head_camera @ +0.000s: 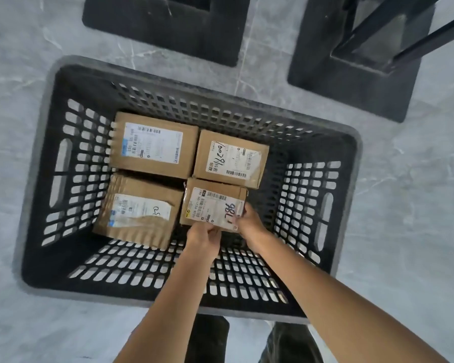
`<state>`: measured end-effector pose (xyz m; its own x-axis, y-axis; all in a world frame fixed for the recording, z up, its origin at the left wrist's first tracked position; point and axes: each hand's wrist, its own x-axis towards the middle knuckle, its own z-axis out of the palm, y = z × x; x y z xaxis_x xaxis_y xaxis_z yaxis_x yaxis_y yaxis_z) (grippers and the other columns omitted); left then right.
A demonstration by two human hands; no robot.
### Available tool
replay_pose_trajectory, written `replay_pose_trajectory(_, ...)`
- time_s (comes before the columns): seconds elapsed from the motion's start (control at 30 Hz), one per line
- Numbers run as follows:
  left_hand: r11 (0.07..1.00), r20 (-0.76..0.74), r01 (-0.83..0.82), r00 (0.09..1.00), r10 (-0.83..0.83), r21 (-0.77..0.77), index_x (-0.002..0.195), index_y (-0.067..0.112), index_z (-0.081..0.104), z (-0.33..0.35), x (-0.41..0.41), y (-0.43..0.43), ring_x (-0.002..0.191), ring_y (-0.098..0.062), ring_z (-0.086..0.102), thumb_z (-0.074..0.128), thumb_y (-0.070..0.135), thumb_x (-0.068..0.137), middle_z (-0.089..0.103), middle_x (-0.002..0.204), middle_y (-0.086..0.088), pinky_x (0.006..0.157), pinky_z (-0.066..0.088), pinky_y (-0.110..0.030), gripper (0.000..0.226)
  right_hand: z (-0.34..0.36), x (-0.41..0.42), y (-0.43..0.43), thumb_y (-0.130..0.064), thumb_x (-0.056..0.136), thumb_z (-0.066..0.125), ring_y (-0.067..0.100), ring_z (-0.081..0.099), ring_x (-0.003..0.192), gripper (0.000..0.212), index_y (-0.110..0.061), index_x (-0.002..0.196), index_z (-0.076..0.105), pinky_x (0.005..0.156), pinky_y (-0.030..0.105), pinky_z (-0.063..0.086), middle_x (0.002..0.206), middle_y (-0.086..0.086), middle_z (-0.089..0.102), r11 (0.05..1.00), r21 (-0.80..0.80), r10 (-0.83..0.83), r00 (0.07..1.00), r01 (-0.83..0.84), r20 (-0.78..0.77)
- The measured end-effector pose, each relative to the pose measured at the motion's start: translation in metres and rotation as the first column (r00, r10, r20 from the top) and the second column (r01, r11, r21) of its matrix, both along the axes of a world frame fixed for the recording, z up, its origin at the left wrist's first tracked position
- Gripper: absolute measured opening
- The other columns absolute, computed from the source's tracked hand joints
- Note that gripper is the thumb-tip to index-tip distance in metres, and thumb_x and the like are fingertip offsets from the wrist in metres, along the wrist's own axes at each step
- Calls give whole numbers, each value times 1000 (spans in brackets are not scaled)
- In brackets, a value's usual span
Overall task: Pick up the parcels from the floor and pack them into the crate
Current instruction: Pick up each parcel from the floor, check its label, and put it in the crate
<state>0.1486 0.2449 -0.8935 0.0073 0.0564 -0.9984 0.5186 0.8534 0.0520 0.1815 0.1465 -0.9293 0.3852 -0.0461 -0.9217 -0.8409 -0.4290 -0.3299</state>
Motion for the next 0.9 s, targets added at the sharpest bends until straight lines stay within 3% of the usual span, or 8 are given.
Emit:
replay_pose_trajectory(0.13,973,-20,225,974,-227,-55,135,9,41,14,-5,14,135,-28,34,43,-4,92,41,141,-14,112,30,-44,45,32,27,-6,-6,96,44,22,52,120,42,-15,137,41,87,29,43,136,7,52,957,32,289,956,-288,-43)
replay_pose_trajectory(0.23,836,-154,549,827,-540,17,120,3,49,21,-13,29,106,-25,51,42,10,96,55,109,-12,97,43,-37,26,51,33,-9,-12,98,42,14,54,90,51,-15,146,27,69,19,40,141,9,44,874,-20,484,873,-486,-57)
replay_pose_trajectory(0.33,743,-243,667,732,-637,61,115,0,53,32,-16,56,86,-21,51,41,12,97,55,86,-7,80,44,-32,24,59,29,-16,-3,95,37,16,52,81,54,-12,147,24,48,19,34,145,14,40,861,-218,470,882,-461,-7)
replay_pose_trajectory(0.43,655,-274,751,648,-710,80,124,-4,49,41,-15,76,67,-16,43,39,9,97,46,77,-8,75,44,-29,32,70,25,-20,-7,97,36,13,54,75,43,-12,139,38,51,19,35,135,14,51,870,-236,461,883,-432,83)
replay_pose_trajectory(0.57,764,-196,634,770,-607,120,134,-7,42,34,-19,91,60,-17,42,40,3,95,42,70,-7,57,42,-26,41,80,19,-25,-11,98,38,14,55,85,38,-11,135,45,60,20,41,131,11,53,833,-220,538,837,-508,104)
replay_pose_trajectory(0.73,917,-119,366,929,-351,160,115,15,59,33,-24,97,111,-31,54,51,10,92,56,119,-11,95,48,-50,25,77,9,-37,-8,97,36,19,59,98,34,-9,127,53,72,22,41,125,10,58,855,-245,487,869,-456,82)
replay_pose_trajectory(0.83,960,-81,198,979,-185,199,108,19,60,39,-36,94,116,-29,53,55,18,91,58,123,-5,101,44,-49,17,81,1,-38,-9,97,37,17,58,98,33,-10,124,55,75,24,42,124,9,59,872,-257,448,891,-417,73)
replay_pose_trajectory(0.9,923,-94,286,958,-270,257,108,20,59,47,-47,86,120,-28,52,53,19,92,55,128,-6,107,38,-47,17,92,-4,-37,-9,97,38,22,60,103,32,-11,124,56,81,29,46,122,7,60,875,-243,445,893,-419,64)
